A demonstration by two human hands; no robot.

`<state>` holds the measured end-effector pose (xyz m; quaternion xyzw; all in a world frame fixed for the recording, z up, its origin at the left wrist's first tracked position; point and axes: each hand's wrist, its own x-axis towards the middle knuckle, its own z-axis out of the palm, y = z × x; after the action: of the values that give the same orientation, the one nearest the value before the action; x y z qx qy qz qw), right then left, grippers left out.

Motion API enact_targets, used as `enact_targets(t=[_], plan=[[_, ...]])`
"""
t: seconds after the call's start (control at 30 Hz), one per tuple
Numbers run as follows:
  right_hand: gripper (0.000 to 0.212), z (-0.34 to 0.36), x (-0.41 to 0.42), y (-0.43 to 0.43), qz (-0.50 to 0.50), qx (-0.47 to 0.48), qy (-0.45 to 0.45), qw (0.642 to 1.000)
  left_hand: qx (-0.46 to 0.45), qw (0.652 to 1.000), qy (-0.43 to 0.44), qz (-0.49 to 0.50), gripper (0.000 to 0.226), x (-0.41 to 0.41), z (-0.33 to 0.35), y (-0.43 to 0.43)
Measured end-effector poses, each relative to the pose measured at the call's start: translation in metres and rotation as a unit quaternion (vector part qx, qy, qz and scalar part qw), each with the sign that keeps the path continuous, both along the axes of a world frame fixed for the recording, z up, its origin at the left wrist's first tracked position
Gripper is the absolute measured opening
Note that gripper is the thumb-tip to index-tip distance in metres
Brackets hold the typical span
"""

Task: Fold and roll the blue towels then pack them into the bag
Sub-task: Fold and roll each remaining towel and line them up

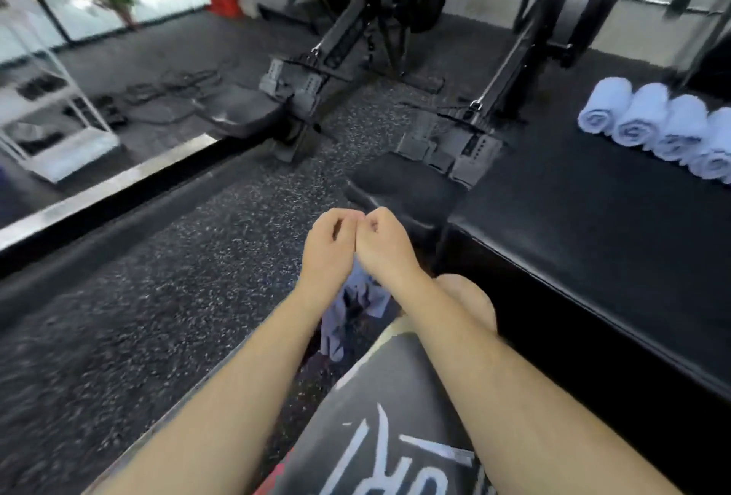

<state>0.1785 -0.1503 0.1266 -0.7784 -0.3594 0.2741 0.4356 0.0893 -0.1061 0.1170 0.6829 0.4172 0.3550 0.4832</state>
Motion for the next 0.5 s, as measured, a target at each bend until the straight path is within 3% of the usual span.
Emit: enact_targets(t=[0.13, 0.27, 0.37, 0.5], plan=[[0.022, -0.056, -0.053, 0.037, -0.008, -0.059, 0.067, 0.996, -0.039, 0.998, 0.053, 0.017, 0.022, -0.044, -0.042, 0.029], [0.022, -0.11, -0.059, 0.044, 0.05, -0.154, 0.0, 0.987, -0.114, 0.984, 0.134, 0.029, 0.024, -0.061, -0.103, 0.038], [0.022, -0.139, -0.048, 0.049, 0.055, -0.186, -0.008, 0.981, -0.162, 0.977, 0.136, 0.023, 0.024, -0.056, -0.135, 0.037], [0.03, -0.174, -0.04, 0.059, 0.083, -0.214, -0.049, 0.972, -0.161, 0.975, 0.149, 0.018, 0.029, -0.046, -0.164, 0.046]])
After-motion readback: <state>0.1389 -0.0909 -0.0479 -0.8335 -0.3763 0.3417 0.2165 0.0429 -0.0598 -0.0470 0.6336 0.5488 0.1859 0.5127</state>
